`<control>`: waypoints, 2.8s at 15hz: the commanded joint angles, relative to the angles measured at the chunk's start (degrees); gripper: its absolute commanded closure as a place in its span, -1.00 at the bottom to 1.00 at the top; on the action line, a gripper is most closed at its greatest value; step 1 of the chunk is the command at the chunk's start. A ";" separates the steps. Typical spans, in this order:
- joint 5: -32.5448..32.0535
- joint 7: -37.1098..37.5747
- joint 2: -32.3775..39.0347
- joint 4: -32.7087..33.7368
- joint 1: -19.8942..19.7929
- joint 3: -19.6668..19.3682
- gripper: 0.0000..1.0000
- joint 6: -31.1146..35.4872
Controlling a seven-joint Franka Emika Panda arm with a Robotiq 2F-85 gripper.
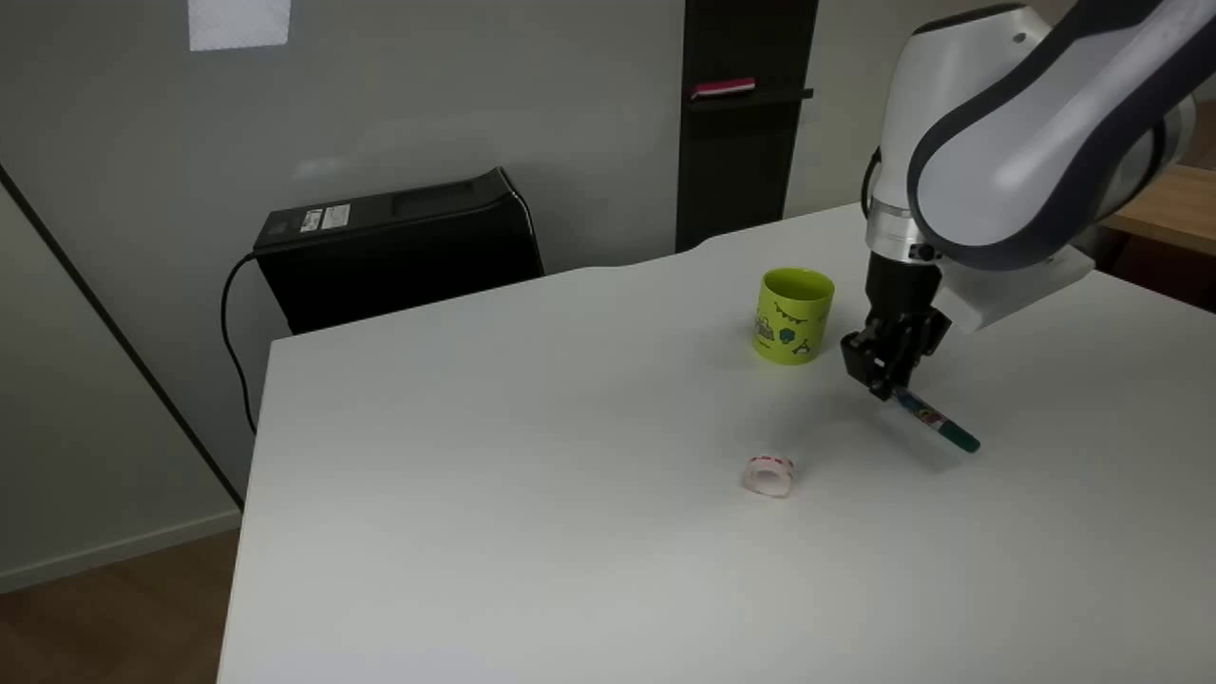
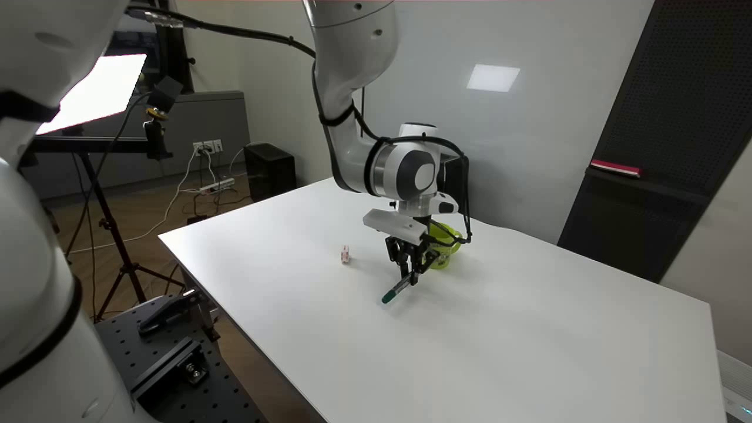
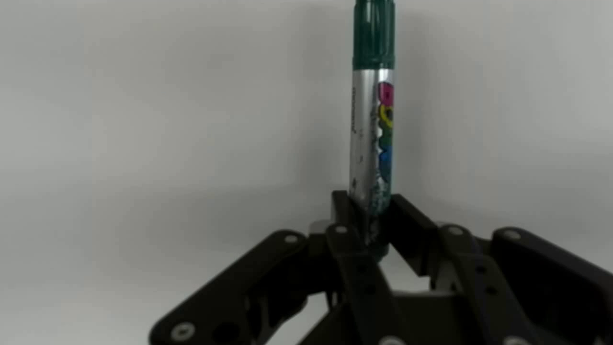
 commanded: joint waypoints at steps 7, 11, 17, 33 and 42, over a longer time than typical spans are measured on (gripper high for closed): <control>-3.03 4.03 -6.20 2.90 1.73 -2.86 0.88 -8.03; -5.68 4.63 -8.95 5.21 1.23 -3.97 0.88 -11.07; -8.07 4.64 -10.02 9.97 -0.90 -4.93 0.88 -10.51; -4.68 17.57 -2.03 13.75 3.61 -11.71 0.88 17.70; 5.82 19.92 5.57 17.15 12.67 -17.66 0.88 24.21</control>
